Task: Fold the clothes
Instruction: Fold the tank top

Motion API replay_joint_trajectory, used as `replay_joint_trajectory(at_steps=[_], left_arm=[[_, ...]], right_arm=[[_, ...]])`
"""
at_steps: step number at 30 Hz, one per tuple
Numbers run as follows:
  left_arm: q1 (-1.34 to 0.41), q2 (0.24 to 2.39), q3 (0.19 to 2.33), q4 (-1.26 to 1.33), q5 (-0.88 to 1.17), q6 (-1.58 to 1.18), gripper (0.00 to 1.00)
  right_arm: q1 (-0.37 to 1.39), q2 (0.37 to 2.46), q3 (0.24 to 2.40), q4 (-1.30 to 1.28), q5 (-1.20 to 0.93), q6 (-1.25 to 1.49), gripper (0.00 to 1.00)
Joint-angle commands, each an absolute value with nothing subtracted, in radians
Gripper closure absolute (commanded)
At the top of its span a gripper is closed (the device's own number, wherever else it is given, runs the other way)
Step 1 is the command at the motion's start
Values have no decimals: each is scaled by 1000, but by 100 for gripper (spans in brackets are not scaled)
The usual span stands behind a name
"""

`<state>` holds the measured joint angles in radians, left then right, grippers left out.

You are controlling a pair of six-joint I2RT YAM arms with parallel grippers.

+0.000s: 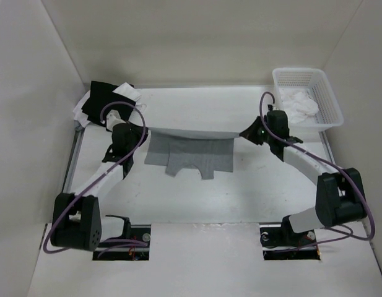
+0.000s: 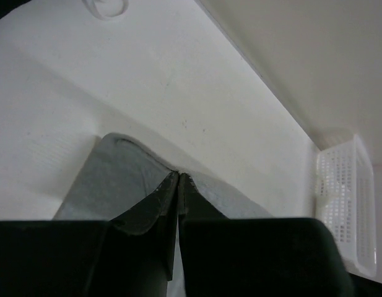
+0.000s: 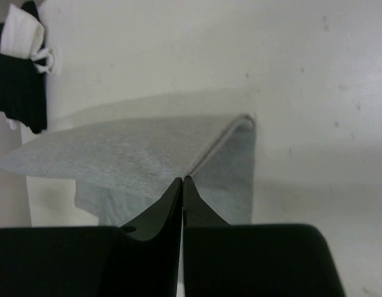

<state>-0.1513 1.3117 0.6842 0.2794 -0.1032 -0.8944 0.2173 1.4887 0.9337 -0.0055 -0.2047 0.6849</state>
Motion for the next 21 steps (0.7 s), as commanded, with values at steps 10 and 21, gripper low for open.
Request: replay_joint_trajectory(at_steps=[10,21], left_arm=[[-62,853,310,250,32,-943,98],[60,864,184,196,106,-942,96]], right_arm=[[363,1059,526,60,-98,736,97],[623,991,365,-35,17,873,94]])
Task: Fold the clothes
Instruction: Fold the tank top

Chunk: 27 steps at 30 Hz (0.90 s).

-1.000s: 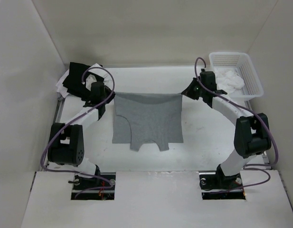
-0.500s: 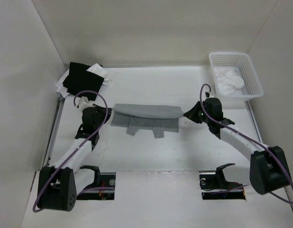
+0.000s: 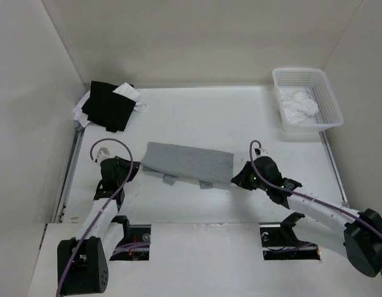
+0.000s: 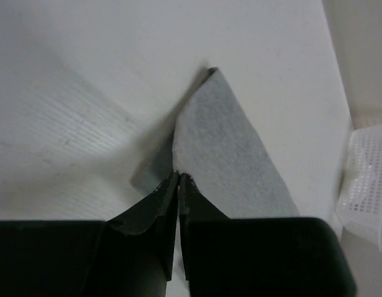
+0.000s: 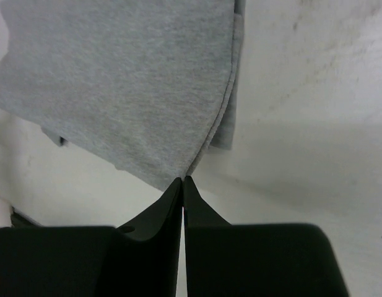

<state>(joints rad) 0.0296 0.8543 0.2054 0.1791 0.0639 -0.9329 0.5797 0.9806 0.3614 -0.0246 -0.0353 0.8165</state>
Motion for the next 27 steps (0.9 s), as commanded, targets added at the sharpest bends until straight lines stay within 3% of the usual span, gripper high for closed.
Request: replay_joint_trajectory(at_steps=[1,3,6,9,12,20,27], left_arm=[[76,855,173,192,113,-949,96],[102,821,147,176,123,-963,91],[154,767,143,140,136,-939,77],[163,732,175,110,138,-936,75],[60,748,219,143,106,-948,76],[-572,1026,391,287,-202,-924,77],[-662,1203,405,423,-195,-933,77]], right_arm=[[637,999,365,-57,23,882,94],[643,996,364,-90,52,908,92],[645,953,362,-120,81,920,77],[645,901,377,-152,74,904,63],[592,922,383,-103,69,871,53],[482,1241,426,178,-35,868,53],[476,1391,402,307,-106,910,56]])
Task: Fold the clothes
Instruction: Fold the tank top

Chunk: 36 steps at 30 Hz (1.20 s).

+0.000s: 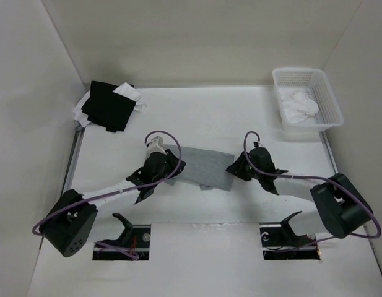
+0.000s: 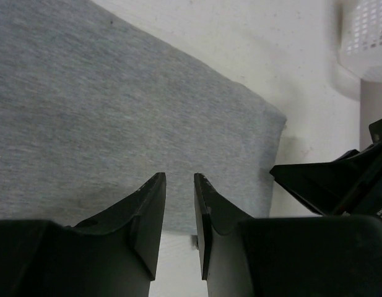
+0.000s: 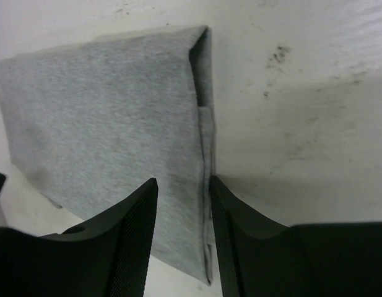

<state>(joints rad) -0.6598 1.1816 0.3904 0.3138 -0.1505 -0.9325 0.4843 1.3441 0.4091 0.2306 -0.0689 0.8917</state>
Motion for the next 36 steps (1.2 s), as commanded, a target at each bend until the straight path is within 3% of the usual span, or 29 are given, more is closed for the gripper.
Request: replay_joint_trajectory(at_steps=[1,5,7,11,17,20,26,36], left_arm=[[-659,1212,402,429,-184,-939,77],[-639,1207,394,445,-170,-939,77],[-627,1175,400,437,-161,-924,77],[-628,1146,402,425,-153,-914,77],[-634,1074,397,370,-150,-917,77],[-613,1014,393,325,-150,-916,77],[-542,907,367,273,-112,-911,77],[-435,786,285,271,-25,-923,76]], right_arm=[[472,1416,390,339,-120,929,60],[453,1444,377,387,-138,969,76],[433,1398,355,408,-112,994,94],[435,1226,321,335,-62,989,97],[447,840,386,-96,32,899,97],[484,787,506,-259,43,851,97],[639,969,767,-330,109,836,97],[766,1480,1199,-385,124,862,98]])
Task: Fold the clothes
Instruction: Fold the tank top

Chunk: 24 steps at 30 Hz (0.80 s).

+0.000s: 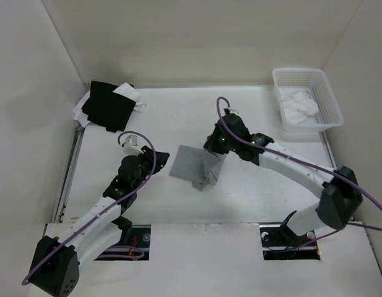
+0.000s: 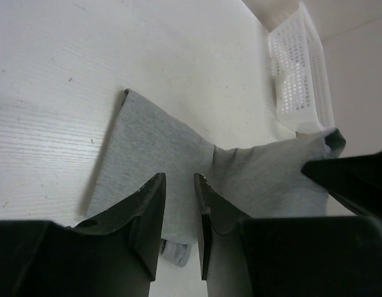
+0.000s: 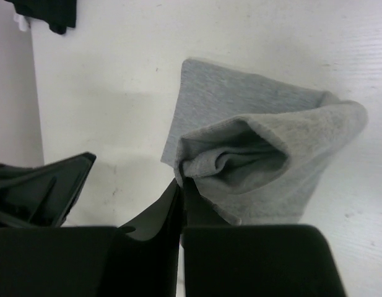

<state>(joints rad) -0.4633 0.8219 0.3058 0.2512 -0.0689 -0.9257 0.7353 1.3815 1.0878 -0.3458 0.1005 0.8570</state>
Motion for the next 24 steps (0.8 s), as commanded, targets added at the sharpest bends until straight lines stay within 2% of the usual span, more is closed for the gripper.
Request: replay_joint_trajectory(at_steps=[1,7,10,14,17,18,20,21,24], left_arm=[[-420,776,279,273,-11,-923,76],[-321,713,258,267,73,-931,76],[-274,695,253,262,116,-937,75],[-258,689,258,259,132,-942,75],[-292,710,284,264,115,-937,74],[-312,721,294,270,106,-936,74],[-370,761,320,284,62,-924,73],[-405,790,336,294,36,-913,72],[-528,921,391,346,-44,-882,71]], right_arm=[[781,1535,1244,-391,129,868,98],[846,1849,1530,-449,140,900,96],[870,1956,1607,-430,115,937,83],[889,1961,1617,-344,52,965,72],[889,1864,1534,-289,49,956,58],[889,1818,1487,-263,54,947,56],[884,1711,1369,-195,63,922,56],[877,1660,1308,-163,72,907,59],[843,1545,1137,-94,86,859,82]])
